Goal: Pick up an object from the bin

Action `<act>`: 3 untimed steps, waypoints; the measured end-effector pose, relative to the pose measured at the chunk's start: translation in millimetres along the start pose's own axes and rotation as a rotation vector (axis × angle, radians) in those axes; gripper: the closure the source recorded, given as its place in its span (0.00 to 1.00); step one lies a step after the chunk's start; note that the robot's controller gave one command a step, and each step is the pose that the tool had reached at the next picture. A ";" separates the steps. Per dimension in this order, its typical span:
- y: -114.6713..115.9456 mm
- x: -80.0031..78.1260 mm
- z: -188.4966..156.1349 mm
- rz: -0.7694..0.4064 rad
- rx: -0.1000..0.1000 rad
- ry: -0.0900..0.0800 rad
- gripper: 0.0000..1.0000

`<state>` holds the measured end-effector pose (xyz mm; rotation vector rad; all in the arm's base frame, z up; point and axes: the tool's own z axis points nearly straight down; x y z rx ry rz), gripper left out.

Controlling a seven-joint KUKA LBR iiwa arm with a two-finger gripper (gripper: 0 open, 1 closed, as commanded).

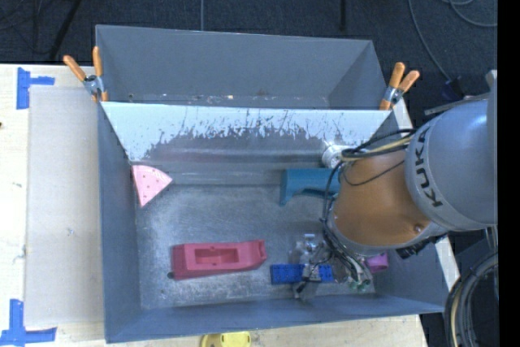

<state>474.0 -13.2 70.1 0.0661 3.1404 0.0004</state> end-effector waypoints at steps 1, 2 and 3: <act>0.8 -1.6 -52.0 0.000 0.000 0.010 1.00; -1.9 -2.1 -55.4 0.005 0.000 -0.005 1.00; 1.1 -8.5 -95.9 -0.007 0.000 0.010 1.00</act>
Offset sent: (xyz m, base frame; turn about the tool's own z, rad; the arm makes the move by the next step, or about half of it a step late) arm -0.0051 -0.0072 -0.0001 0.0091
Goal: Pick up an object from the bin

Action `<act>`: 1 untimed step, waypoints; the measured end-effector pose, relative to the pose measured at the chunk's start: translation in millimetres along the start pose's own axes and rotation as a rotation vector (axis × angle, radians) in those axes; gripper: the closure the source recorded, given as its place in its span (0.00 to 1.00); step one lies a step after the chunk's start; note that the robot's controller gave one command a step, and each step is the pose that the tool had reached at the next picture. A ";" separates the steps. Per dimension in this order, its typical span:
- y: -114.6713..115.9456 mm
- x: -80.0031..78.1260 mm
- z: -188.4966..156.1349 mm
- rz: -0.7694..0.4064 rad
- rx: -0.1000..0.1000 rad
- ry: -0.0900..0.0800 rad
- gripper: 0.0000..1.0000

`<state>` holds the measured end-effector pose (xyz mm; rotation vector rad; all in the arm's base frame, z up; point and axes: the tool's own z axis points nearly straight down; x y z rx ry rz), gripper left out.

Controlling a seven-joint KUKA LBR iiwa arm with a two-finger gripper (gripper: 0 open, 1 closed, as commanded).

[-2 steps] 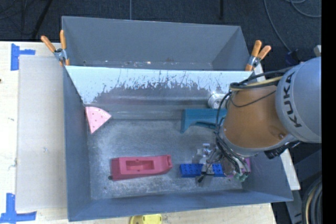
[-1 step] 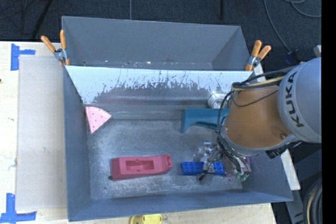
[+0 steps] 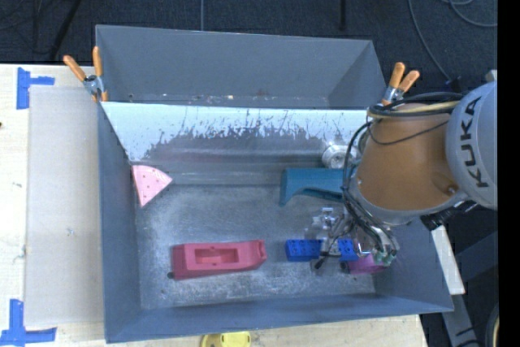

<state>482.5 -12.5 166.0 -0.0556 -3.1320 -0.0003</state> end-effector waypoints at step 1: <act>8.3 -10.7 -68.5 0.001 0.000 -0.004 1.00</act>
Offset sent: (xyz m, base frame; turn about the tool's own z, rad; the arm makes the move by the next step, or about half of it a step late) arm 0.0330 -0.0056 0.1208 0.0286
